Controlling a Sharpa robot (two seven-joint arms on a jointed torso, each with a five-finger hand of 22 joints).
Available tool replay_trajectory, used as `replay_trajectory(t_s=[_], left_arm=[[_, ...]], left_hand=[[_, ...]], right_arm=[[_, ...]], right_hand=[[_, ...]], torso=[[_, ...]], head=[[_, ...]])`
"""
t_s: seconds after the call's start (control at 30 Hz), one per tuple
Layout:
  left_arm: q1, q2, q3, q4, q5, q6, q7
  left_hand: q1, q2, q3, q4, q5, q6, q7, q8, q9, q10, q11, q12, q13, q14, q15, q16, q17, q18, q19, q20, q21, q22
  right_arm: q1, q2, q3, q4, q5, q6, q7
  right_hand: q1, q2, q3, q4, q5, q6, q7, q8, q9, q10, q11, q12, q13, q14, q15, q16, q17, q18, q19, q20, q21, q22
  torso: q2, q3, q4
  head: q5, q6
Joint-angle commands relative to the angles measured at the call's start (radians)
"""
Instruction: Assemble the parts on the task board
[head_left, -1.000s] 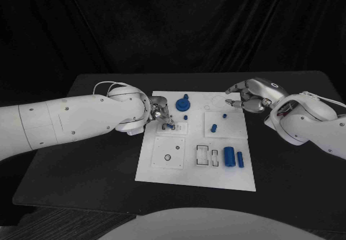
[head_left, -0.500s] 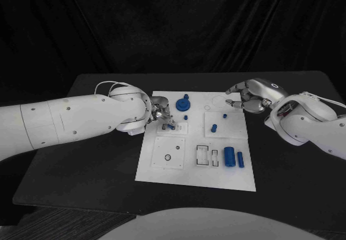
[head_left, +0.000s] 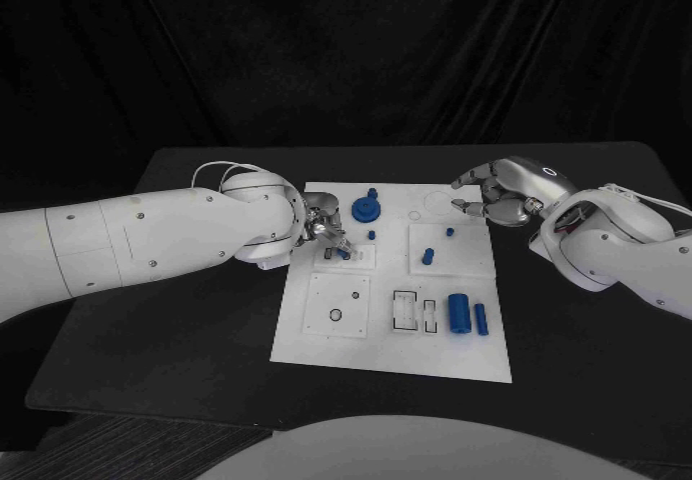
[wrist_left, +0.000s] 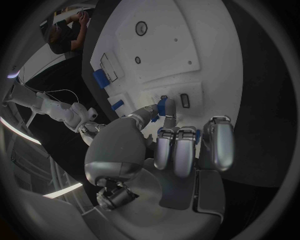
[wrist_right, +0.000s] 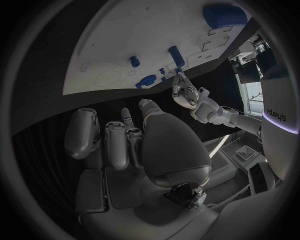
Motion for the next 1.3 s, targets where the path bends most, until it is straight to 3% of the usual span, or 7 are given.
replay_trajectory(t_s=[0.03, 1.1, 1.13, 1.2, 1.23, 1.3], left_arm=[[-0.004, 0.003, -0.003, 0.000, 0.001, 0.020, 0.009], [-0.005, 0.015, -0.003, -0.002, 0.001, 0.043, 0.016], [-0.005, 0.015, -0.003, -0.003, 0.001, 0.045, 0.015], [-0.005, 0.015, -0.003, -0.004, 0.001, 0.051, 0.012], [-0.005, 0.015, -0.003, -0.004, 0.001, 0.054, 0.011], [-0.005, 0.015, -0.003, -0.004, 0.001, 0.059, 0.007]], left_hand=[[0.003, 0.011, 0.044, -0.037, -0.003, 0.006, -0.016, 0.000, -0.001, 0.108, -0.007, 0.004, 0.262, 0.104, -0.005, 0.003, 0.263, 0.007, 0.000, -0.002, -0.004, 0.109], [0.001, 0.014, 0.047, -0.035, -0.006, 0.004, -0.016, -0.002, 0.000, 0.108, -0.007, 0.004, 0.262, 0.104, -0.006, 0.003, 0.263, 0.009, -0.004, -0.002, -0.010, 0.105], [-0.002, 0.014, 0.046, -0.033, -0.010, 0.003, -0.015, -0.002, 0.001, 0.108, -0.006, 0.004, 0.262, 0.104, -0.006, 0.003, 0.263, 0.009, -0.005, -0.002, -0.011, 0.104], [-0.013, 0.016, 0.040, -0.023, -0.052, 0.002, -0.016, -0.004, 0.002, 0.108, -0.006, 0.004, 0.262, 0.104, -0.005, 0.003, 0.263, 0.009, -0.006, -0.002, -0.015, 0.104], [-0.024, 0.018, 0.030, -0.011, -0.093, 0.000, -0.016, -0.008, 0.002, 0.108, -0.006, 0.004, 0.262, 0.104, -0.005, 0.003, 0.263, 0.009, -0.007, -0.002, -0.018, 0.103], [-0.031, 0.018, 0.019, -0.001, -0.118, 0.000, -0.016, -0.011, 0.002, 0.108, -0.005, 0.004, 0.262, 0.104, -0.005, 0.003, 0.263, 0.010, -0.008, -0.002, -0.020, 0.103]], right_arm=[[-0.003, 0.000, 0.001, 0.000, -0.002, -0.013, -0.018], [-0.003, 0.002, 0.001, -0.001, -0.002, -0.011, -0.025], [-0.003, 0.002, 0.001, -0.001, -0.002, -0.011, -0.025], [-0.003, 0.002, 0.001, -0.001, -0.002, -0.011, -0.025], [-0.003, 0.002, 0.001, -0.001, -0.002, -0.011, -0.025], [-0.004, 0.002, 0.001, -0.002, -0.002, -0.011, -0.024]], right_hand=[[0.007, 0.000, 0.003, -0.003, 0.006, 0.007, -0.001, -0.006, -0.002, 0.106, 0.006, 0.004, 0.263, 0.073, 0.007, -0.004, 0.118, 0.004, -0.002, 0.004, -0.004, 0.153], [0.020, 0.002, 0.014, -0.010, 0.018, 0.007, 0.000, -0.009, -0.004, 0.106, 0.006, 0.004, 0.263, 0.073, 0.007, -0.005, 0.116, 0.004, -0.002, 0.004, -0.007, 0.153], [0.020, 0.002, 0.014, -0.010, 0.018, 0.007, 0.000, -0.009, -0.004, 0.106, 0.006, 0.004, 0.263, 0.073, 0.007, -0.005, 0.116, 0.004, -0.002, 0.004, -0.007, 0.153], [0.020, 0.002, 0.014, -0.010, 0.018, 0.007, 0.000, -0.009, -0.004, 0.106, 0.006, 0.004, 0.263, 0.073, 0.007, -0.005, 0.116, 0.004, -0.002, 0.004, -0.007, 0.153], [0.020, 0.002, 0.014, -0.010, 0.018, 0.007, 0.000, -0.009, -0.004, 0.106, 0.006, 0.004, 0.263, 0.073, 0.007, -0.005, 0.116, 0.004, -0.002, 0.004, -0.007, 0.153], [0.020, 0.002, 0.014, -0.010, 0.018, 0.007, 0.000, -0.009, -0.004, 0.106, 0.006, 0.004, 0.263, 0.073, 0.007, -0.005, 0.116, 0.004, -0.002, 0.004, -0.007, 0.153]], torso=[[0.000, 0.0001, 0.0001], [0.000, 0.0003, -0.0006], [0.000, 0.0003, -0.0007], [0.000, 0.0001, -0.0010], [0.000, 0.0001, -0.0009], [0.000, 0.0002, -0.0009]], head=[[0.001, 0.000], [0.006, 0.000], [0.007, 0.000], [0.007, 0.000], [0.007, 0.000], [0.007, 0.000]])
